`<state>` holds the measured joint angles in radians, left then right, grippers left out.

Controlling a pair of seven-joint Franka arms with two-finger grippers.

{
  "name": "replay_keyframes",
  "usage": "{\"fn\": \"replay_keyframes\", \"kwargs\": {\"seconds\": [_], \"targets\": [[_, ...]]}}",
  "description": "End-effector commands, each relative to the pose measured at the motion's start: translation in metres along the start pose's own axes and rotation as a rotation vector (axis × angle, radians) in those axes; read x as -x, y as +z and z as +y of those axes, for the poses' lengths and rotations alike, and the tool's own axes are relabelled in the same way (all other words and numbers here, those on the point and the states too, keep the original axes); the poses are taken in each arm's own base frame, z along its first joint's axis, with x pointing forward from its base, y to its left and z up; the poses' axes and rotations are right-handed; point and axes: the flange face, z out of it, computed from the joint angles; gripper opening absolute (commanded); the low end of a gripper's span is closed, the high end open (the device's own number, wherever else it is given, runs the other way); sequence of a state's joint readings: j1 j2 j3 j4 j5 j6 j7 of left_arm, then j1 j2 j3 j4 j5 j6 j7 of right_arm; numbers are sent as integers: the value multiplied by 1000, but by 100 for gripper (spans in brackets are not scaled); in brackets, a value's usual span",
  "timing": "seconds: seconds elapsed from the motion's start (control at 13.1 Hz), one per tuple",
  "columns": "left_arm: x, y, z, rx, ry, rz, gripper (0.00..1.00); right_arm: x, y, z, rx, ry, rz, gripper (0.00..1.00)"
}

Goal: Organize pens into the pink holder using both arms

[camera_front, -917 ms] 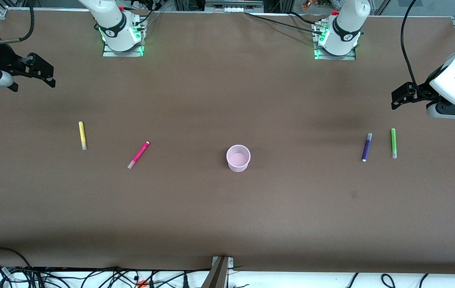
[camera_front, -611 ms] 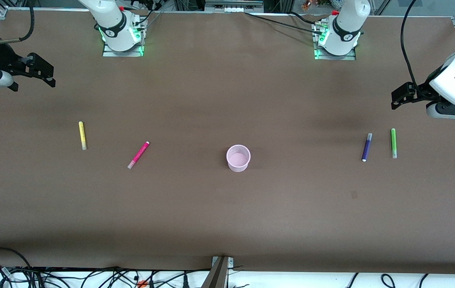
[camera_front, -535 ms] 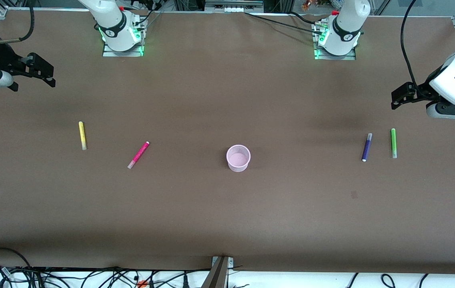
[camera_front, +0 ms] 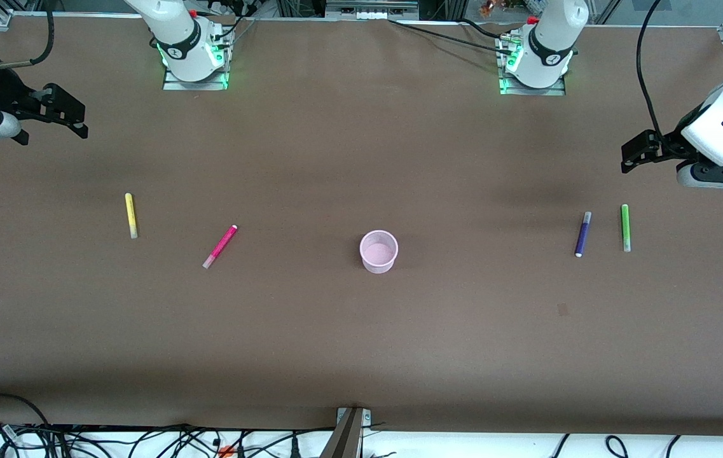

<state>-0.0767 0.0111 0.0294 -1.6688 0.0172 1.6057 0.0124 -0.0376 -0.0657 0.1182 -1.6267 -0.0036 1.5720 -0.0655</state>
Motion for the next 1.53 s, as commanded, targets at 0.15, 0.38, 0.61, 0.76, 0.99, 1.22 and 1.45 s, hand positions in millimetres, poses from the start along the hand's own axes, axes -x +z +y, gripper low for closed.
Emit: {"fn": "replay_keyframes", "kwargs": {"seconds": [0.15, 0.38, 0.61, 0.76, 0.99, 1.22, 1.45], "targets": [[-13, 58, 2, 8, 9, -227, 100, -4, -1, 2, -9, 3, 16, 100], [-32, 128, -2, 8, 3, -378, 100, -24, 15, 4, -15, -7, 50, 100], [-47, 201, -6, -75, 26, -496, 100, -31, 33, 5, -11, -12, 9, 100], [-59, 243, -2, -121, 56, -516, 100, -47, 69, 6, -18, -16, -53, 100], [-70, 295, -6, -112, 107, -424, 100, -54, 96, 6, -30, -19, -116, 100], [-73, 321, -13, -92, 213, -274, 100, -71, 155, -2, -52, -31, -213, 100], [-66, 346, -45, -71, 404, -114, 100, -84, 191, -18, -55, 30, -221, 100]]}}
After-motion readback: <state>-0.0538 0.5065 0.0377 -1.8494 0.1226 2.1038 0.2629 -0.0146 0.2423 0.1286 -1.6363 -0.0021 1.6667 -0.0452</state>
